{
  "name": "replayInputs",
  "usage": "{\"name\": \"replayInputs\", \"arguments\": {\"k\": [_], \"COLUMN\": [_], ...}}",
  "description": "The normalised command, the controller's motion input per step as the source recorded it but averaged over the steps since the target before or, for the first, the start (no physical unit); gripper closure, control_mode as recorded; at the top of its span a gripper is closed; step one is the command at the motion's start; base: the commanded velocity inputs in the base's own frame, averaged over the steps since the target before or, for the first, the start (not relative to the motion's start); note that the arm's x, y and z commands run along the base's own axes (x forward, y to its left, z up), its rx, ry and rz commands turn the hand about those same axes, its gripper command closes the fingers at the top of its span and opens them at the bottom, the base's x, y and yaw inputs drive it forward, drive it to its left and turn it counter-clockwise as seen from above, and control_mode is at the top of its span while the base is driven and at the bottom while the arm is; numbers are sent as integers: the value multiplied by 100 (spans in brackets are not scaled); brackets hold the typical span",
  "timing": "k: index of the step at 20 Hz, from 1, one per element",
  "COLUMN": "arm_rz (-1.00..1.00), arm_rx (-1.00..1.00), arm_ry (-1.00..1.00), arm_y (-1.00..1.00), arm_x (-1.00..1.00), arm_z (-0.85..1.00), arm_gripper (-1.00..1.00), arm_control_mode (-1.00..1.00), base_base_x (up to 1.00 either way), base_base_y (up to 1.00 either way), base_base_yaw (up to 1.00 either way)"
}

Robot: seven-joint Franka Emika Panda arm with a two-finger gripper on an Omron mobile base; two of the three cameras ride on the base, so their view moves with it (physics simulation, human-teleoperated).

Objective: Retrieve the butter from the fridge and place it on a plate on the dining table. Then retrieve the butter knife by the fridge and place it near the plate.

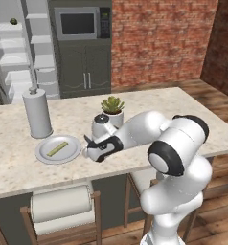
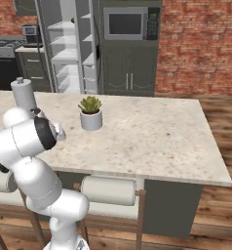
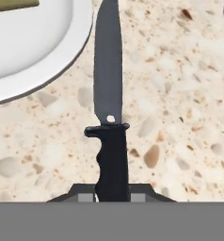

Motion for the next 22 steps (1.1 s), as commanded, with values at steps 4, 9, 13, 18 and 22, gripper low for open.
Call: {"name": "replayInputs", "arguments": {"k": [4,9,13,18,22], "arm_rz": [0,0,0,0,0], "arm_rx": [0,1,0,0,0], "arm_ry": [0,0,0,0,0], "arm_y": [0,0,-5,-10,0], "arm_x": [0,0,6,1,8], "arm_z": [-39,-16,-11,-4,-7], "arm_gripper": [100,100,100,100,-100], "arm_control_mode": [-100,-100,-100,-100,-100], "base_base_x": [0,0,0,0,0], "base_base_y": [0,0,0,0,0], "base_base_yaw": [0,0,0,0,0]}}
